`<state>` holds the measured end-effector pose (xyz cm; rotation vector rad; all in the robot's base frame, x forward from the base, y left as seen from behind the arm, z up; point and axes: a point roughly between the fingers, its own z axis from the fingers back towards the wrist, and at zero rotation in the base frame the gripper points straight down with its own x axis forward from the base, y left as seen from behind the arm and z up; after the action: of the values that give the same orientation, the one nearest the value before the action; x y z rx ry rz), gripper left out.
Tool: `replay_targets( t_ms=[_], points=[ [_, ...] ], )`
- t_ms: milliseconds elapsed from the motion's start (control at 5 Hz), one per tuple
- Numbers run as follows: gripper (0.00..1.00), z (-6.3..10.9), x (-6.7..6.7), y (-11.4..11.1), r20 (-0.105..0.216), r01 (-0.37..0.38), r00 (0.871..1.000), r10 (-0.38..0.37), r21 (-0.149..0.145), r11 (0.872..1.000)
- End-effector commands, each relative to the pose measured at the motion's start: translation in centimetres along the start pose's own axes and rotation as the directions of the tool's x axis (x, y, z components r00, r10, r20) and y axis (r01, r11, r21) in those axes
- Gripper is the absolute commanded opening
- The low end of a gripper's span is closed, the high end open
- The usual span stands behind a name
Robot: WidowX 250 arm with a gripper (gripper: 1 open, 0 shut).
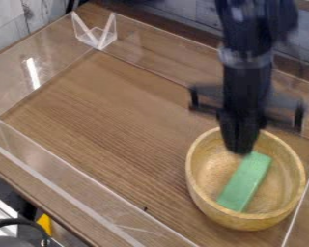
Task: Remove the green block from inside the brown bowl and put it on the table
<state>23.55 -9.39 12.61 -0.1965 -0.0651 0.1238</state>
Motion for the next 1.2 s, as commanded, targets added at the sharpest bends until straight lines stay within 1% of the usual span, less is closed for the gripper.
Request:
replay_targets(
  t_ms=[0, 200, 400, 600, 1000],
  points=[
    [0.0, 4.6, 1.3, 0.6, 0.068, -0.013, 0.998, 0.017, -0.052, 0.999],
    [0.0, 4.9, 1.1, 1.9, 0.055, -0.04, 0.998, 0.043, -0.046, 0.998],
    [1.0, 3.9, 0.6, 1.9, 0.031, -0.045, 0.998, 0.047, -0.034, 0.998],
    [1.0, 2.8, 0.0, 1.9, 0.005, -0.054, 0.999, 0.054, -0.022, 0.998],
    [1.0, -0.5, -0.7, 0.4, -0.011, -0.041, 0.999, 0.041, -0.002, 0.999]
  ],
)
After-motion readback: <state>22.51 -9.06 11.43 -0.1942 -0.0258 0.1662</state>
